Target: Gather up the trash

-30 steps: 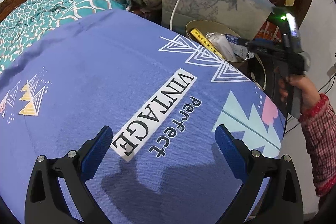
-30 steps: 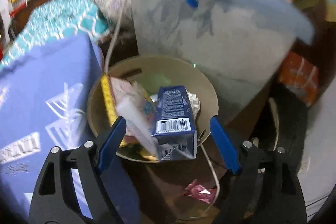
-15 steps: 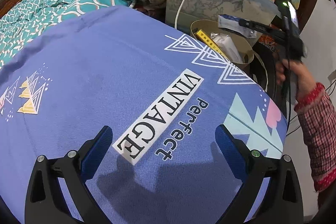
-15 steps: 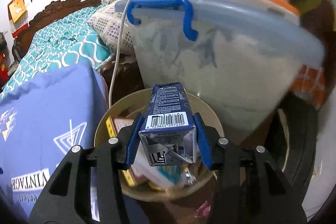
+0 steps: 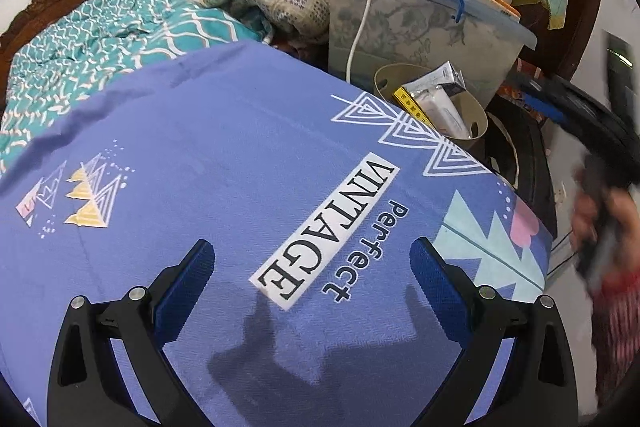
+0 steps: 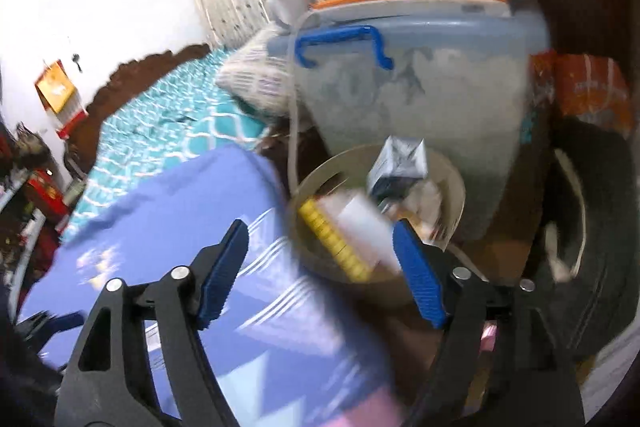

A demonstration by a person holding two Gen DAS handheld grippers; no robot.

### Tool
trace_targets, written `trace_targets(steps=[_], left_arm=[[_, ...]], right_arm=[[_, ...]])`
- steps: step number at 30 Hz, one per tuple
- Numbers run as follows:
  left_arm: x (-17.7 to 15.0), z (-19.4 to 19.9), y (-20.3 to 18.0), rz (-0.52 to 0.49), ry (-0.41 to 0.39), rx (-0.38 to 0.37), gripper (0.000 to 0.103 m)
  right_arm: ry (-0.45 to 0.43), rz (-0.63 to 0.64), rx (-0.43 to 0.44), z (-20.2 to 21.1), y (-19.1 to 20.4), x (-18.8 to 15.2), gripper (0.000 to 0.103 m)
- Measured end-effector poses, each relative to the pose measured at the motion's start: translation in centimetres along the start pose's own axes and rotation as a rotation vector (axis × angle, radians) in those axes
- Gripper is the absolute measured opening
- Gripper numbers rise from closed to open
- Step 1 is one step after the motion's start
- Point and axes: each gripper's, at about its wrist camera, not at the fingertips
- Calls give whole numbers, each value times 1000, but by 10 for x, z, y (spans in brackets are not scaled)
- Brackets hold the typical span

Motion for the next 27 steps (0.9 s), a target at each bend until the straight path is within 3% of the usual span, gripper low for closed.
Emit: trace_targets(steps=[5,8,21,27], left_arm=[[-8,18,2,-6,-31,82,94],[-14,32,4,-11,-62,134,94],[-32,87,10,21,-177,320,94],[-37,89,18,53,-138,298,94]], right_arm=[[13,-71,22,37,25,-62,91],[47,-99,32,43,38,-85,93],[52,-89,110,74,87,-126,96],[67,-92,121,79,93,-135,96]])
Point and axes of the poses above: each gripper's, at about its wrist camera, not at the fingertips, and z roughly against the way its jaws point, y to its left, x to its top, and after that the axes turned 14 degrees about -z, right-handed
